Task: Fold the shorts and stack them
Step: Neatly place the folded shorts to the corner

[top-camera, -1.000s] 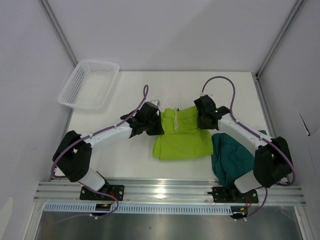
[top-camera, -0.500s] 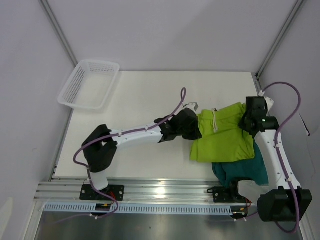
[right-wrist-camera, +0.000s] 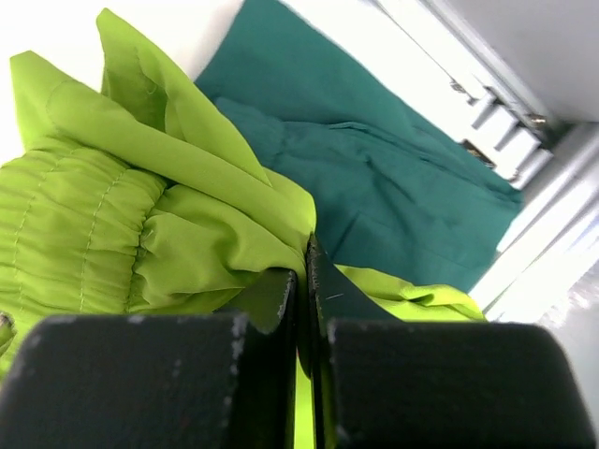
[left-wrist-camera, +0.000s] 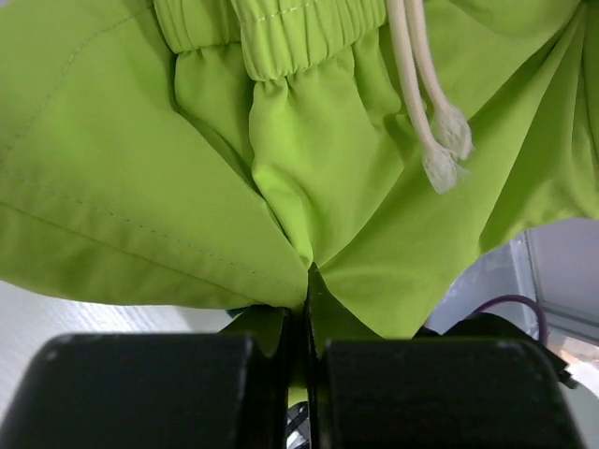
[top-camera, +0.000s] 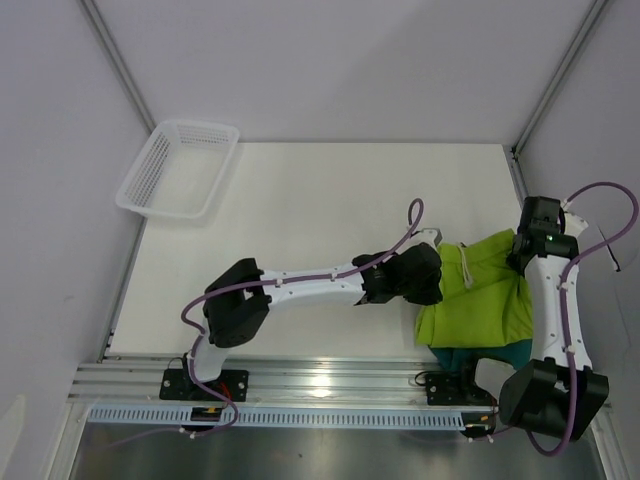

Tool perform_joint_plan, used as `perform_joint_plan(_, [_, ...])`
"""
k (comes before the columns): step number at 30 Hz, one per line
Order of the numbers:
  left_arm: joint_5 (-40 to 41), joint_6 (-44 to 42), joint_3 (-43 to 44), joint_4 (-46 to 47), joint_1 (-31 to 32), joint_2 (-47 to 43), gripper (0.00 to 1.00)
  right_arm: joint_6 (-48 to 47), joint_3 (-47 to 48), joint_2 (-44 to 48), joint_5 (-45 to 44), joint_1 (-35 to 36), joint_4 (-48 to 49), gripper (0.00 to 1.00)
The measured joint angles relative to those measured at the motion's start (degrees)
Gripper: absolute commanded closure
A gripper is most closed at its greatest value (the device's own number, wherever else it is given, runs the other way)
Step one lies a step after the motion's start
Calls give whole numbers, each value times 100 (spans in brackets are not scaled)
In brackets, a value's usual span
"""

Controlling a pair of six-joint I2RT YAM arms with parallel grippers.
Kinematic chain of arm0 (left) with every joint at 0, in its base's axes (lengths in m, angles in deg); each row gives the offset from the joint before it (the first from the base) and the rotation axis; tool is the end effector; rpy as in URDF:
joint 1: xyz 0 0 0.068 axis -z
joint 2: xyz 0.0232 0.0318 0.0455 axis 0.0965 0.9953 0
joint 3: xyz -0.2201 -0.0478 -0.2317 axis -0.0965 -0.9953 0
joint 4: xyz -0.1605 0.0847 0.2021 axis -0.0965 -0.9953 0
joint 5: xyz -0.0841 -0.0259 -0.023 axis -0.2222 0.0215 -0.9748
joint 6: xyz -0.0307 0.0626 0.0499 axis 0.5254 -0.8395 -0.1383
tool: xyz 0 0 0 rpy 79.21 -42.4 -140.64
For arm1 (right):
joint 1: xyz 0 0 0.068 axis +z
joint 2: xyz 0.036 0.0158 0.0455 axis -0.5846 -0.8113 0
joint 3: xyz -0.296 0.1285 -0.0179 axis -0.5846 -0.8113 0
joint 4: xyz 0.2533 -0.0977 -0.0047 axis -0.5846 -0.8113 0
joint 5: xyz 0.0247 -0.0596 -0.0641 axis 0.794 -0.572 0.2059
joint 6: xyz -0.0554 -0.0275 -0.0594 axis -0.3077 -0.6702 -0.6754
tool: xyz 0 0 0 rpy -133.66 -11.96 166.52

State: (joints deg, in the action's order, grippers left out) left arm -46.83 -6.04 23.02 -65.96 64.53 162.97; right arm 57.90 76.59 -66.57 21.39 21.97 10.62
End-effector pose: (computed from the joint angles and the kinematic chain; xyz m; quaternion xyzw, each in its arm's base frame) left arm 0.1875 -0.4981 0.2577 0.1292 0.8919 -0.3574 0.2450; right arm 0.2005 -0.0821 0.3165 0.3712 0.8628 -0.1789 0.2929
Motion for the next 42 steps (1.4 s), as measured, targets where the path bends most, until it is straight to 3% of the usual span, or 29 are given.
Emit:
perform_joint_plan(6, [-7, 188, 199, -68, 68, 2, 100, 144, 299, 66, -426, -46, -407, 100])
perform_joint_plan(18, [76, 509, 553, -286, 535, 61, 100, -22, 372, 186, -232, -1104, -914, 100])
perform_joint_plan(23, [201, 595, 575, -356, 647, 129, 100, -74, 306, 295, -66, -1196, -885, 100])
perform_joint_plan(34, [348, 619, 1034, -544, 636, 1038, 100, 177, -570, 39, 17, -1222, 63, 100])
perform_joint_plan(42, [378, 511, 973, -236, 496, 1176, 96, 492, -1086, -264, -203, -1360, 758, 99])
